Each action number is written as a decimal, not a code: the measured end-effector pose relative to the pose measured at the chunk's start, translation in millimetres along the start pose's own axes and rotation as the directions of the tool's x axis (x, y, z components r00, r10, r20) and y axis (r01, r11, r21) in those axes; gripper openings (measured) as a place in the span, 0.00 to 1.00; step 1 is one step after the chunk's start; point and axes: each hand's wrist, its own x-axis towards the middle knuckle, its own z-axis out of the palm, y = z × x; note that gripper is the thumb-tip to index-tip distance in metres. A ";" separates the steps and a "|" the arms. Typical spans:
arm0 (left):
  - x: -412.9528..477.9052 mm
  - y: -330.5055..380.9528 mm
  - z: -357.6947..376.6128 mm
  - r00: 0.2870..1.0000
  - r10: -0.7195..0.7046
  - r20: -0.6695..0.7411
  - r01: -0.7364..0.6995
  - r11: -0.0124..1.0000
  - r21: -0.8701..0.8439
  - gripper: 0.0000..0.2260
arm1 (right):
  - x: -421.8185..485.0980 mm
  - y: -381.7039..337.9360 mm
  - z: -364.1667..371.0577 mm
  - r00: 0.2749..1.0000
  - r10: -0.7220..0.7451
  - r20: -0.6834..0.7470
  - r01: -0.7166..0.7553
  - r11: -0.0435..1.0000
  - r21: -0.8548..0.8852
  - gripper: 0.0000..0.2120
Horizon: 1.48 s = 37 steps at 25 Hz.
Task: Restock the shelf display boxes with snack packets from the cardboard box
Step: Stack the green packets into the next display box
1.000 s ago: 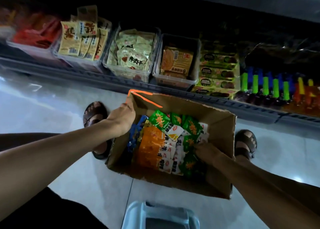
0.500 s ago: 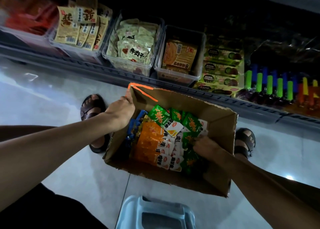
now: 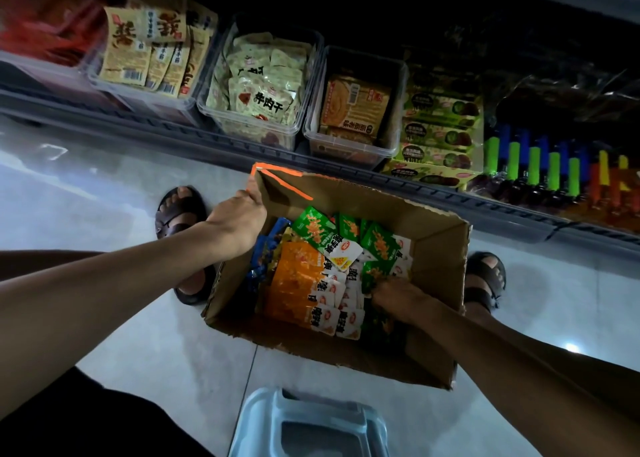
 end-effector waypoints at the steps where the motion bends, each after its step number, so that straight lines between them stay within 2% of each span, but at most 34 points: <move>1: 0.3 3.4 0.1 1.000 -0.019 -0.021 0.019 1.000 0.002 0.34 | -1.0 -1.0 -0.8 1.000 -0.015 -0.009 0.015 1.000 -0.009 0.11; 4: 1.0 6.0 -1.4 0.996 0.066 0.052 -0.072 0.991 0.114 0.38 | -2.6 -3.6 -2.2 0.999 0.036 -0.009 -0.036 0.999 0.020 0.12; 6: 0.6 4.7 -4.2 0.996 0.071 0.061 -0.077 0.991 0.110 0.38 | -0.9 -2.9 -0.6 0.999 0.030 -0.036 -0.031 0.999 -0.021 0.13; 9: -4.6 7.5 -11.6 0.994 0.046 0.097 -0.057 0.992 0.111 0.39 | -8.8 0.1 -18.2 0.996 0.031 -0.087 -0.023 0.995 0.092 0.11; 11: -8.7 12.1 -22.8 0.988 0.020 0.153 -0.039 0.992 0.123 0.37 | -23.2 4.0 -45.7 0.985 0.075 -0.157 -0.031 0.963 0.266 0.12; 14: -19.9 25.3 -49.3 0.987 0.033 0.156 -0.063 0.979 0.196 0.32 | -54.9 15.8 -103.0 0.926 0.122 -0.356 0.054 0.894 0.445 0.10; 15: -23.0 31.9 -62.1 0.989 0.068 0.130 -0.085 0.988 0.126 0.31 | -69.6 20.0 -124.2 0.903 0.149 -0.404 0.067 0.878 0.474 0.09; 17: -31.0 47.3 -94.4 0.975 0.193 0.109 -0.166 0.961 -0.222 0.30 | -102.1 29.7 -167.2 0.864 0.179 -0.471 0.097 0.858 0.504 0.08; 19: -47.0 64.5 -134.2 0.927 0.355 0.117 -0.218 0.767 -0.603 0.20 | -142.6 34.3 -207.7 0.825 0.236 -0.514 0.082 0.850 0.521 0.09; 21: -71.8 74.9 -169.0 0.884 0.458 0.096 -0.224 0.594 -0.773 0.12 | -180.0 36.5 -237.6 0.766 0.266 -0.585 0.084 0.861 0.502 0.09; 22: -81.7 76.9 -181.9 0.868 0.491 0.068 -0.256 0.562 -0.787 0.14 | -196.8 35.6 -248.3 0.741 0.271 -0.614 0.090 0.866 0.491 0.08; 25: -97.3 78.6 -200.1 0.845 0.534 0.033 -0.322 0.556 -0.767 0.13 | -230.4 26.0 -265.6 0.700 0.284 -0.655 0.140 0.845 0.517 0.05; 30: -101.0 91.5 -205.1 0.804 0.570 0.171 -0.236 0.570 -0.787 0.13 | -235.4 17.1 -268.6 0.651 0.301 -0.697 0.172 0.836 0.521 0.06; 34: -98.9 95.2 -201.2 0.783 0.580 0.224 -0.227 0.602 -0.766 0.16 | -233.1 15.2 -275.2 0.670 0.284 -0.686 0.213 0.811 0.544 0.07; 35: -97.7 94.3 -201.4 0.792 0.574 0.209 -0.220 0.588 -0.778 0.16 | -234.1 17.2 -276.4 0.641 0.307 -0.704 0.226 0.801 0.555 0.08; 37: -94.1 90.3 -202.7 0.811 0.563 0.159 -0.218 0.543 -0.811 0.14 | -237.2 27.4 -275.5 0.514 0.448 -0.731 0.203 0.765 0.612 0.10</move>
